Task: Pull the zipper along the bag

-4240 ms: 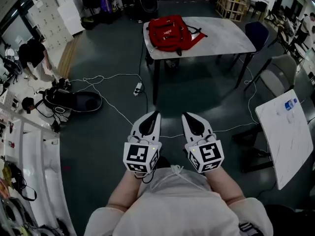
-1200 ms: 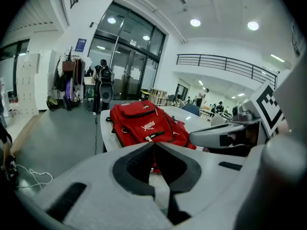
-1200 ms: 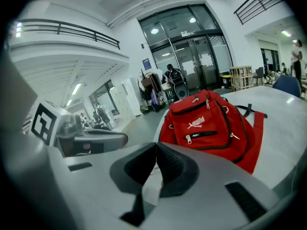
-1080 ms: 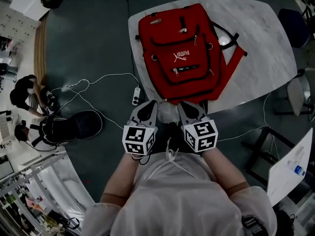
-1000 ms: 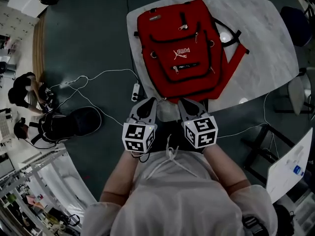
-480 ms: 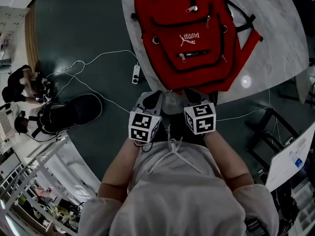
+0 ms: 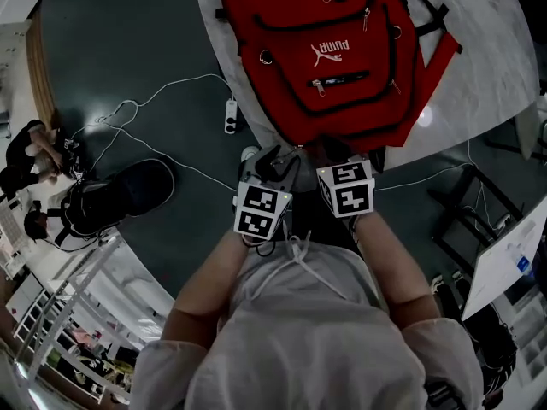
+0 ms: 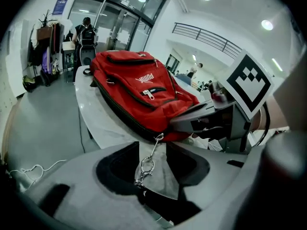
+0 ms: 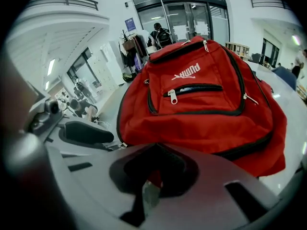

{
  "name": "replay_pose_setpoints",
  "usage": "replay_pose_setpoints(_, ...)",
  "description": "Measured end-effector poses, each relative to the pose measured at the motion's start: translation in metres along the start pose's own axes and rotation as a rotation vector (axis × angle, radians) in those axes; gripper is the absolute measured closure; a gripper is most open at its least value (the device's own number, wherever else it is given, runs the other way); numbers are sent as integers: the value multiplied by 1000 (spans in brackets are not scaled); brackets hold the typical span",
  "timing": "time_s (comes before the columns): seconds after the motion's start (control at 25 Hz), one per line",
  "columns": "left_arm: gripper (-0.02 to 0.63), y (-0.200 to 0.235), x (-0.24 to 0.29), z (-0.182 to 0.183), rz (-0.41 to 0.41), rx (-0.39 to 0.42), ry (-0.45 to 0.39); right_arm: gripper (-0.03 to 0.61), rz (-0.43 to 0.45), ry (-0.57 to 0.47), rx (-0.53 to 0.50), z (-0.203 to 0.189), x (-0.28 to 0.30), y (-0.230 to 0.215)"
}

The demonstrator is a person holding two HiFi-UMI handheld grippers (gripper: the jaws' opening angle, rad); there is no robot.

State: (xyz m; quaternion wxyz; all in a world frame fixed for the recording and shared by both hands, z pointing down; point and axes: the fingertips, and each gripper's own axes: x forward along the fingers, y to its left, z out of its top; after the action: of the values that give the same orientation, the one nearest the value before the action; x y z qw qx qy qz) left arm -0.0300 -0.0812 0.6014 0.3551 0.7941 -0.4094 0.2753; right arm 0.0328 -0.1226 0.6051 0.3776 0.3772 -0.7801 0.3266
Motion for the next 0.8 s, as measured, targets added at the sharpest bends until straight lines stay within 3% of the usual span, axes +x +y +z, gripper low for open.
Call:
replay_pose_setpoints(0.2, 446, -6, 10, 2, -46, 56, 53, 552, 15, 14, 30, -1, 0, 0)
replay_pose_setpoints(0.44, 453, -1, 13, -4, -12, 97, 101, 552, 24, 40, 53, -1, 1, 0)
replay_pose_setpoints(0.68, 526, 2, 16, -8, 46, 322, 161, 552, 1, 37, 77, 0, 2, -2)
replay_pose_setpoints(0.8, 568, -3, 18, -10, 50, 394, 179, 552, -14, 28, 79, -1, 2, -2)
